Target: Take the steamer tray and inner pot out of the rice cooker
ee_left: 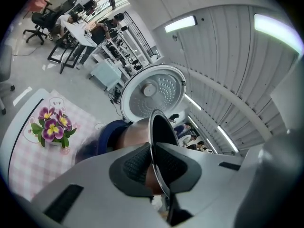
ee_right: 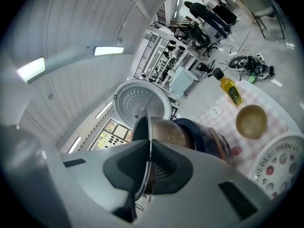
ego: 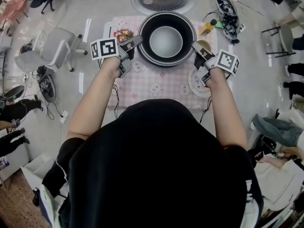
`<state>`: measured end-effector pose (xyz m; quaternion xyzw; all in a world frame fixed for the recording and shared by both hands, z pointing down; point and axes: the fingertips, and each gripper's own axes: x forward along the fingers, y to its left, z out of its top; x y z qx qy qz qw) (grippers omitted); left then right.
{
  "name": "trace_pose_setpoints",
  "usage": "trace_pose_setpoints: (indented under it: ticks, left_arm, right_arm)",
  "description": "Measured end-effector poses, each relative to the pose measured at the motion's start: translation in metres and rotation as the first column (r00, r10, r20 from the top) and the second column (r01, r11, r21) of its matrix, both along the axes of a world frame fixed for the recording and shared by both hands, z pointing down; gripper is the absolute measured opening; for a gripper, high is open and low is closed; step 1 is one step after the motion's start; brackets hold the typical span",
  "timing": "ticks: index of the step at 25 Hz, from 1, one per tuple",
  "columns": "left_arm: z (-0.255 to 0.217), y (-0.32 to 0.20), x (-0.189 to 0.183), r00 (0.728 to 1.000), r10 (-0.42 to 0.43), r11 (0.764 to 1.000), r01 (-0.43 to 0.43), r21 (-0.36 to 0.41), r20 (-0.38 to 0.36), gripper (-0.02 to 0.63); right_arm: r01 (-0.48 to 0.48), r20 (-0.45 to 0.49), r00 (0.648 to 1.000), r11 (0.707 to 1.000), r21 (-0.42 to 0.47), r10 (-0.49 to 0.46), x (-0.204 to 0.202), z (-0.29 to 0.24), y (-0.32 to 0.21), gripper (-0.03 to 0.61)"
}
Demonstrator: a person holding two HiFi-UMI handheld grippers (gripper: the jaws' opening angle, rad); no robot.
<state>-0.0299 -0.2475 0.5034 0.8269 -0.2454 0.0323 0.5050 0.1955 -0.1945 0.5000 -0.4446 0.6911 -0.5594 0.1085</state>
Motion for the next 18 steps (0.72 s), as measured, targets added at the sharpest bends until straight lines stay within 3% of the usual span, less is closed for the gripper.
trace_pose_setpoints:
  ticks: [4,8,13,18]
  left_arm:
    - [-0.013,0.004,-0.006,1.0,0.002,1.0,-0.002,0.019,-0.011,0.051]
    - [-0.019,0.008,-0.008,1.0,-0.002,1.0,0.003,0.03,-0.021,0.052]
    - [-0.028,0.011,-0.018,0.999,-0.024,0.998,0.026,0.049,-0.031,0.052]
    - [-0.043,0.014,-0.032,0.997,-0.064,0.995,0.067,0.069,-0.046,0.052]
  right_arm:
    - [0.035,0.011,0.999,0.996,0.081,-0.036,-0.007,-0.016,-0.001,0.032]
    - [-0.001,-0.002,1.0,0.999,0.035,0.001,-0.006,-0.021,0.009,0.032]
    - [0.017,-0.004,1.0,0.998,0.058,-0.017,-0.014,-0.031,0.009,0.032]
    - [0.096,0.03,0.994,0.982,0.162,-0.102,-0.032,-0.053,0.001,0.031]
